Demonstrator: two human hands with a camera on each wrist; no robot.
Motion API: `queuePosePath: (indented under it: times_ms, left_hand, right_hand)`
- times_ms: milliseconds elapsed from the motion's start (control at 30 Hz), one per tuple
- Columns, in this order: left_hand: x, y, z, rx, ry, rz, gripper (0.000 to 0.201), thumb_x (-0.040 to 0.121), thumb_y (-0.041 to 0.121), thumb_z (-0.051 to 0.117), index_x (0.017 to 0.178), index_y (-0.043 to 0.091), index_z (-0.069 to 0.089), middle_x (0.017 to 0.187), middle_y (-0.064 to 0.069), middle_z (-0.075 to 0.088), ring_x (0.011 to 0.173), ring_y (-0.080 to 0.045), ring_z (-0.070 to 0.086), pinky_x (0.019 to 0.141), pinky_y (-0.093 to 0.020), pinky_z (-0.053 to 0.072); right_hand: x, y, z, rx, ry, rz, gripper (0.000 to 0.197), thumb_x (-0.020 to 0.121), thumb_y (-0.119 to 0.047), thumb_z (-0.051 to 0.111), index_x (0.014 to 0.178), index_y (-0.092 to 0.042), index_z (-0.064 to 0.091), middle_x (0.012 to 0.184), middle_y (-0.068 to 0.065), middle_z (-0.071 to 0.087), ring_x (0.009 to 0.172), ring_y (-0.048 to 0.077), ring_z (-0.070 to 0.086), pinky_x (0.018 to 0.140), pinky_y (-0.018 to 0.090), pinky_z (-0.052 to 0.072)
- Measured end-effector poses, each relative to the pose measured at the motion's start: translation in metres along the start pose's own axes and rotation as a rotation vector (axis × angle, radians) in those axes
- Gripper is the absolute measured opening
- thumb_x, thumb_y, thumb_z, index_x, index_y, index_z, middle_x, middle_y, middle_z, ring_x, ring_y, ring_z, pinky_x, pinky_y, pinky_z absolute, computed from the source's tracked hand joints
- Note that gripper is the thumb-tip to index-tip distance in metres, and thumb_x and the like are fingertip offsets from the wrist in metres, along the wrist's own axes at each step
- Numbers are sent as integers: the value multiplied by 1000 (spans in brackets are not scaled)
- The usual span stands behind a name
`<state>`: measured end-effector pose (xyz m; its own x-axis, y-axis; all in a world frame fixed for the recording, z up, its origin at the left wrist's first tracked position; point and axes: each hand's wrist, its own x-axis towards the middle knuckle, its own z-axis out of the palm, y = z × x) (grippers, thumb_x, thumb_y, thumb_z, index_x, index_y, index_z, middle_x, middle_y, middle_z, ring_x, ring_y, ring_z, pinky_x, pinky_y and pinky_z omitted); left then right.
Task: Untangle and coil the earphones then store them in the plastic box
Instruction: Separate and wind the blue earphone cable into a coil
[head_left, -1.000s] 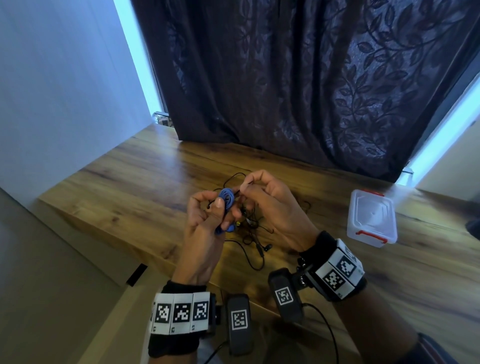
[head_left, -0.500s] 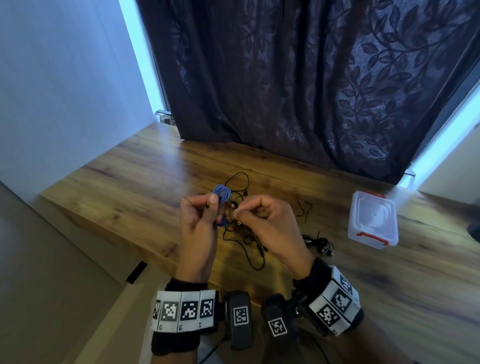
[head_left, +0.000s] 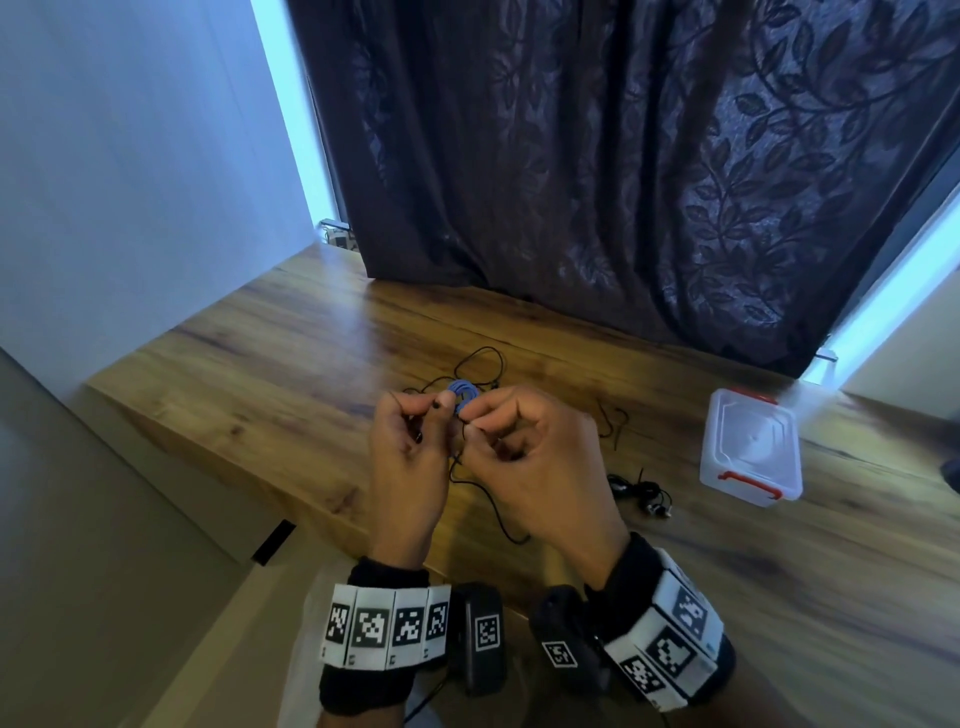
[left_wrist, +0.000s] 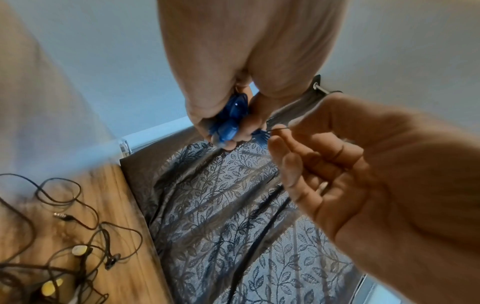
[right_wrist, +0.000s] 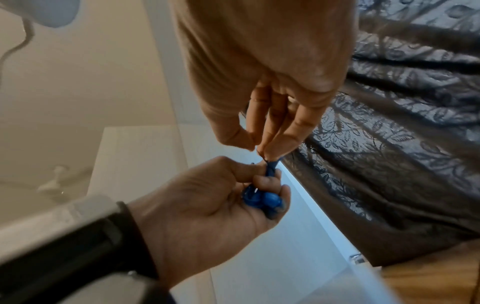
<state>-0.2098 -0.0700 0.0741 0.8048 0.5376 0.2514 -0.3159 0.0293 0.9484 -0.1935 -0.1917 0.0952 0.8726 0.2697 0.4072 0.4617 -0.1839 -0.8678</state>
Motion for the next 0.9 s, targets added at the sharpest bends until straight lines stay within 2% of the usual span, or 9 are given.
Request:
queuePosePath:
  times_ms: [100, 167, 300, 367, 467, 633, 700, 800, 900]
  left_hand:
    - [-1, 2, 1, 22, -7, 15, 9, 97, 6, 57, 90, 7, 51, 65, 9, 59, 58, 1, 53, 57, -20, 46]
    - [0, 2, 0, 34, -15, 17, 11, 97, 10, 59, 88, 8, 52, 64, 12, 60, 61, -1, 54, 59, -24, 48]
    - [2, 3, -2, 48, -19, 32, 20, 88, 30, 64, 84, 12, 57, 82, -12, 63, 79, -25, 60, 74, -50, 53]
    - [1, 4, -2, 36, -32, 24, 13, 88, 22, 62, 85, 10, 58, 83, -12, 62, 78, -23, 61, 71, -46, 54]
    - [-1, 5, -2, 1, -68, -3, 8, 93, 7, 59, 86, 4, 57, 77, -5, 60, 66, -12, 56, 57, -28, 48]
    - [1, 4, -3, -34, -57, -24, 11, 87, 17, 61, 83, 8, 59, 80, -19, 61, 69, -24, 56, 59, -37, 48]
    - [2, 4, -3, -66, -39, -39, 10, 90, 11, 63, 82, 9, 59, 76, -12, 60, 65, -18, 54, 57, -31, 48]
    - [3, 4, 0, -147, -2, -78, 9, 93, 3, 60, 86, 0, 54, 74, -3, 63, 57, -11, 51, 52, -23, 45]
    - [4, 4, 1, -194, 11, -113, 16, 93, 5, 61, 80, 7, 51, 73, 3, 65, 59, -8, 54, 52, -22, 47]
  right_hand:
    - [-3, -4, 3, -54, 56, -27, 19, 82, -11, 77, 79, -25, 64, 99, -13, 75, 57, 17, 69, 53, 37, 58]
    - [-6, -5, 4, -49, 56, -17, 18, 83, -10, 77, 82, -24, 66, 96, -12, 75, 64, 11, 71, 59, 34, 61]
    - [-8, -5, 7, -36, 33, -21, 11, 87, -12, 77, 96, -16, 73, 95, -11, 75, 86, 3, 73, 77, 29, 62]
    - [-6, -5, 8, -8, 55, -32, 12, 87, -13, 78, 99, -15, 74, 98, -10, 76, 88, 1, 73, 78, 26, 62]
    - [-1, -7, 10, 14, 92, -66, 13, 87, -14, 79, 98, -17, 74, 95, -9, 76, 87, 1, 73, 76, 23, 62]
    - [5, -1, 11, -83, 104, -185, 9, 88, -13, 78, 97, -15, 76, 96, -4, 73, 79, 4, 72, 69, 23, 61]
    - [3, 3, 11, -141, 122, -224, 11, 88, -14, 79, 99, -15, 78, 99, -4, 73, 82, 3, 71, 72, 23, 60]
    - [-2, 10, 13, -144, 145, -236, 11, 89, -13, 78, 100, -13, 78, 96, -3, 74, 81, 5, 71, 70, 28, 60]
    - [-11, 14, 18, -108, 174, -257, 10, 88, -8, 78, 98, -10, 77, 94, -2, 74, 81, 7, 72, 70, 30, 60]
